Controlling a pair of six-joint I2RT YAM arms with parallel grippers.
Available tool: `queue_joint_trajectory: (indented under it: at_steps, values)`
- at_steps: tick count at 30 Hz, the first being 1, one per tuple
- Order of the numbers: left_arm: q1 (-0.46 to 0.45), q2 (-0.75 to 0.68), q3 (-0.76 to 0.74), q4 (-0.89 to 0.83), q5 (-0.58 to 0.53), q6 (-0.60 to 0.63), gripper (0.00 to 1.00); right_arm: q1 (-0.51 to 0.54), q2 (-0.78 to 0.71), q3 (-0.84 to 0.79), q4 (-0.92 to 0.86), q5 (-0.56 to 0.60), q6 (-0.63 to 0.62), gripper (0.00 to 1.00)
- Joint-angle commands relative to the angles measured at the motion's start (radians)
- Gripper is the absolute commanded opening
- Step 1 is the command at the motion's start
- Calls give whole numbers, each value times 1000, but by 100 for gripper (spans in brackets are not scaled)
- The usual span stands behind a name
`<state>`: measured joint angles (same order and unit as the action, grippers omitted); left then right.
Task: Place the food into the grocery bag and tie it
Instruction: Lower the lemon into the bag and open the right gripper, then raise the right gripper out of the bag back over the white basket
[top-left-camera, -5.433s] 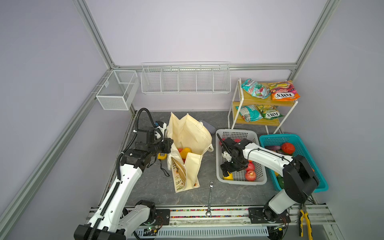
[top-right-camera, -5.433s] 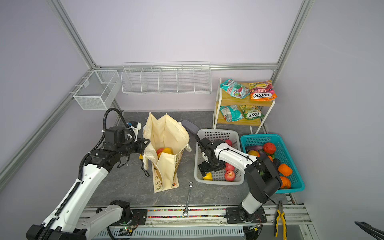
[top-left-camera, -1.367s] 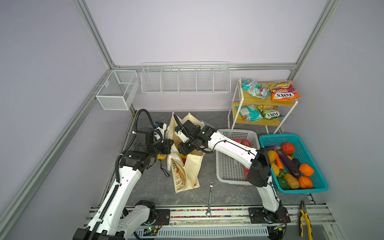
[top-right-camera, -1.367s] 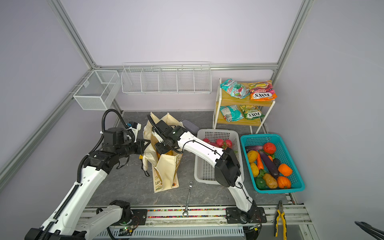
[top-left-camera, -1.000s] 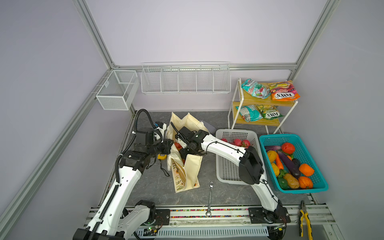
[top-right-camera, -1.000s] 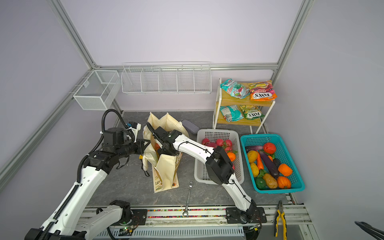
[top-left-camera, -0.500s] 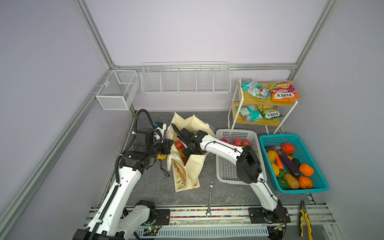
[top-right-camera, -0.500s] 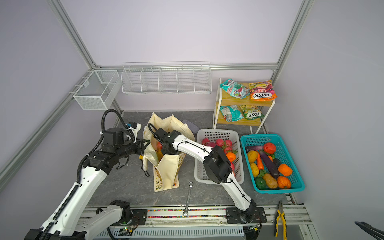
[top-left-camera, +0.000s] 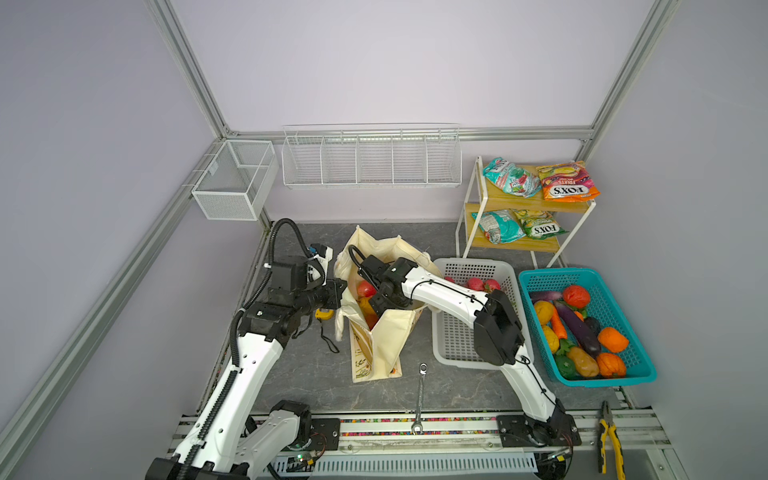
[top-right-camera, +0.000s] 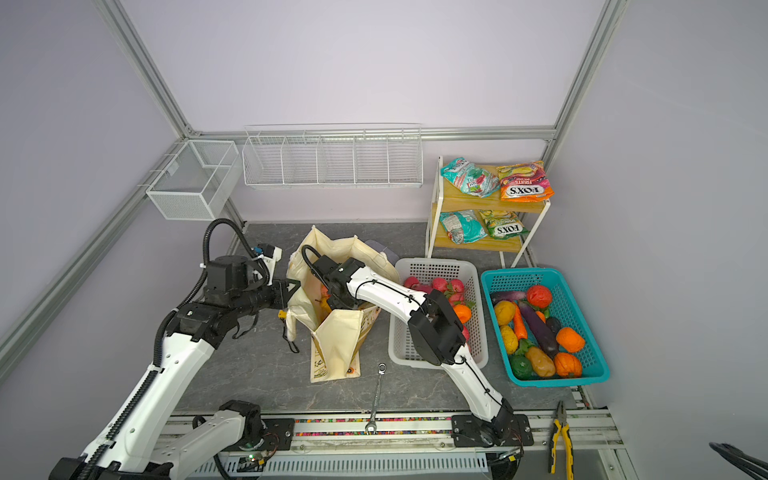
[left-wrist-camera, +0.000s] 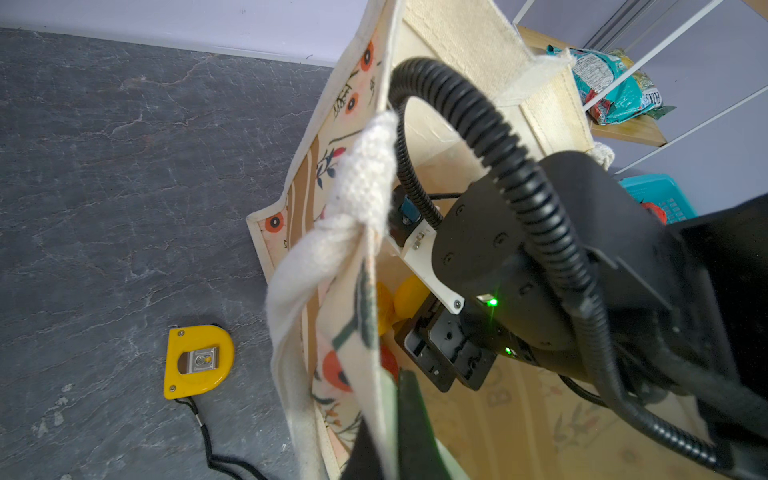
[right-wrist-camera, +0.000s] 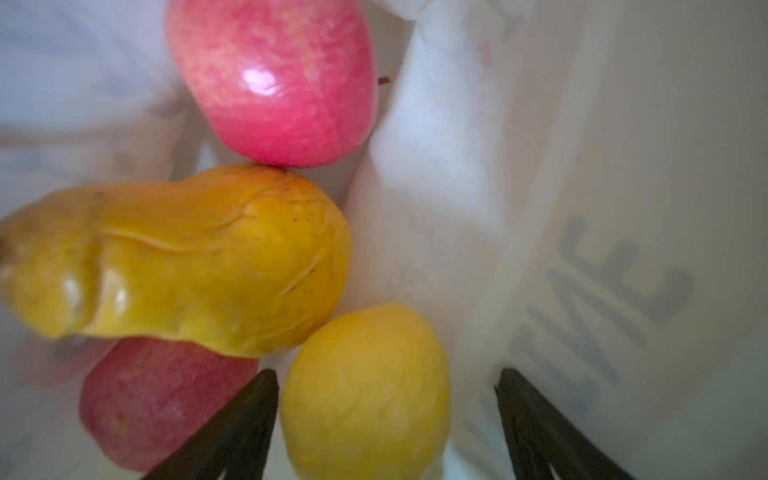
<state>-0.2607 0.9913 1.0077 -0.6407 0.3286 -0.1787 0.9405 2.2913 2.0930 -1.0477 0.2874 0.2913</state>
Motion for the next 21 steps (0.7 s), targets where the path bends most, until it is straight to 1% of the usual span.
queue_joint_trajectory:
  at_steps: [1, 2, 8, 13, 21]
  values:
    - [6, -2, -1, 33, -7, 18, 0, -3, -36, 43, -61, -15, 5, 95]
    - [6, -3, -1, 32, -7, 19, 0, 0, -39, 60, -69, -20, 1, 88]
    - [6, 0, -3, 30, -14, 21, 0, 24, -95, 147, -104, -8, -17, 88]
    - [5, -1, -4, 30, -16, 19, 0, 51, -174, 208, -99, 37, -15, 88]
    - [5, 8, -4, 33, -17, 19, 0, 89, -306, 264, -66, 101, -9, 88]
